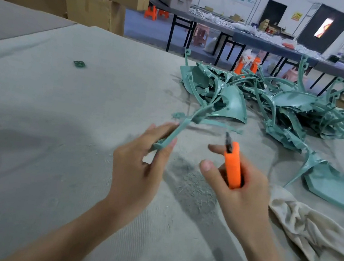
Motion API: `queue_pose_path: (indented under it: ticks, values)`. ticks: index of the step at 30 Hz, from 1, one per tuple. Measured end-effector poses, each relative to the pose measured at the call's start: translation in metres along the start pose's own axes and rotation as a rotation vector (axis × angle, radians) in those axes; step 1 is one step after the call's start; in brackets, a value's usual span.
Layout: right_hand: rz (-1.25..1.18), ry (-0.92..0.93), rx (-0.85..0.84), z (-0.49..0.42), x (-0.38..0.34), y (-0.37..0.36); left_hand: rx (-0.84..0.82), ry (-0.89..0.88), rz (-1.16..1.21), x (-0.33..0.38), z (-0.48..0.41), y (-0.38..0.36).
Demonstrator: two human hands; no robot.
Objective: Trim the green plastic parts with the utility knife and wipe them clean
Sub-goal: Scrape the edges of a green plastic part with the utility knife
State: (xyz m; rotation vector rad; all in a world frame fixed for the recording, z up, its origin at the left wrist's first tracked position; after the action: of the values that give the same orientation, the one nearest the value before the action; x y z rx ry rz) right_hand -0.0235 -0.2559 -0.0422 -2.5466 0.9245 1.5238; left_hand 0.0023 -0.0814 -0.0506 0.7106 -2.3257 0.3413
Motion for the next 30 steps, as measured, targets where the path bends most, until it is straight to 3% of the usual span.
queue_pose_path:
  ticks: [5,9,26,30]
  values:
    - [0.211,0.23,-0.11,0.016,-0.02,-0.009,-0.011,-0.153,-0.169,-0.009,0.003,0.004]
    - [0.393,0.301,-0.137,0.019,-0.022,-0.012,-0.037,-0.211,-0.238,-0.01,0.001,0.004]
    - [0.449,0.324,-0.165,0.016,-0.023,-0.011,-0.003,-0.258,-0.262,-0.01,0.004,0.002]
    - [0.456,0.295,-0.098,0.011,-0.017,-0.007,0.02,-0.283,-0.268,-0.004,0.01,0.0]
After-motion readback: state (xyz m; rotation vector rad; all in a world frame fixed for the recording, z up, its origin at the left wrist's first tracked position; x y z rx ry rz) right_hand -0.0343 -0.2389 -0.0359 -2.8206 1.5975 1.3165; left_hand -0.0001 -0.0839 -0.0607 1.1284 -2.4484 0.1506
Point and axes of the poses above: each hand's wrist, its own z-axis away from the middle knuckle, its own y-axis out of the back of the hand, x = y × z, the point moved 4 cm from there along -z, towards the middle knuckle, and after that the axes turned 13 degrees about x, right-handed, at the moved point
